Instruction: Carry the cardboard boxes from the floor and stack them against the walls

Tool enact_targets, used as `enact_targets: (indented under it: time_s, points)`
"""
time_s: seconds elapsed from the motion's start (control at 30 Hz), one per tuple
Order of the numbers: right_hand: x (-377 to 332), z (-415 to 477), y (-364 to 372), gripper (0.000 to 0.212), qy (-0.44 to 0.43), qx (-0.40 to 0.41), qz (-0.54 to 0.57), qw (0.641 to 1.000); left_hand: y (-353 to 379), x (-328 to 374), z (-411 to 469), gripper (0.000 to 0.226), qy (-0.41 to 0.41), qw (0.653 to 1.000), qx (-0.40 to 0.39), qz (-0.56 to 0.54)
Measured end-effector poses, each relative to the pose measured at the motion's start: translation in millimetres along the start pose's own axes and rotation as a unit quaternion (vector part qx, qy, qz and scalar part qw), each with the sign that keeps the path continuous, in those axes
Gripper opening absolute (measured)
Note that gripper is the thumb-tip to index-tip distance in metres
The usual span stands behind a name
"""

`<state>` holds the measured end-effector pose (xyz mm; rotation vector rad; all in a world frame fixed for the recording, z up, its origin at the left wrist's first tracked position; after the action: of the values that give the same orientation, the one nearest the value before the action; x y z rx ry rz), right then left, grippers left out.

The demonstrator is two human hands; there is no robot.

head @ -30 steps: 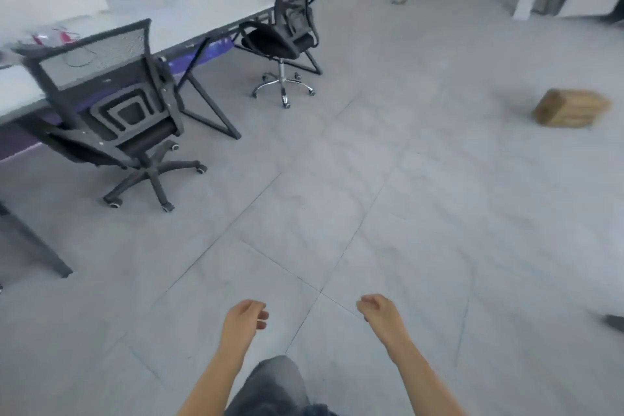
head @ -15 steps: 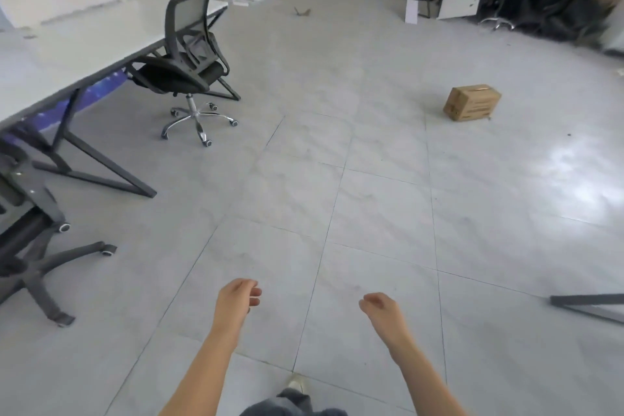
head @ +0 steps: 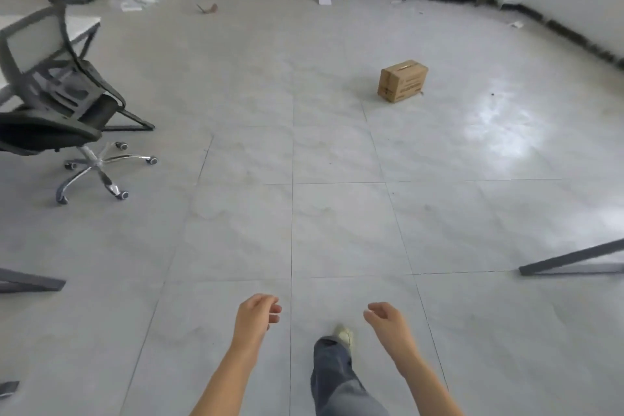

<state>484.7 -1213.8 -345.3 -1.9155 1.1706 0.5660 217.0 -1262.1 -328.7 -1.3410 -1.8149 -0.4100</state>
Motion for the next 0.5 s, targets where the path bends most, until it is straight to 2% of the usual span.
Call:
enact_targets:
  time_s: [0.27, 0.5]
  points:
    - [-140.0, 165.2, -111.5, 0.031, -0.052, 0.080, 0.089, 0.991, 108.6, 179.7, 134.8, 0.015, 0.075, 0.996, -0.030, 0.035]
    - [-161.3, 255.0, -157.1, 0.031, -0.006, 0.102, 0.110, 0.989, 196.0, 272.8, 218.6, 0.016, 0.081, 0.993, -0.071, 0.040]
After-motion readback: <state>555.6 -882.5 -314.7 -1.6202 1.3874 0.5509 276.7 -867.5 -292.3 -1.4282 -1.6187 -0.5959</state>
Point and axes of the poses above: each hand's wrist, its own z-axis towards the middle knuckle, its own y-axis out of the palm, x = y × z, the point moved 10 cm from there along z, towards the middle knuckle, and after that the axes turned 2 degrees about z, right-handed, at the moved point
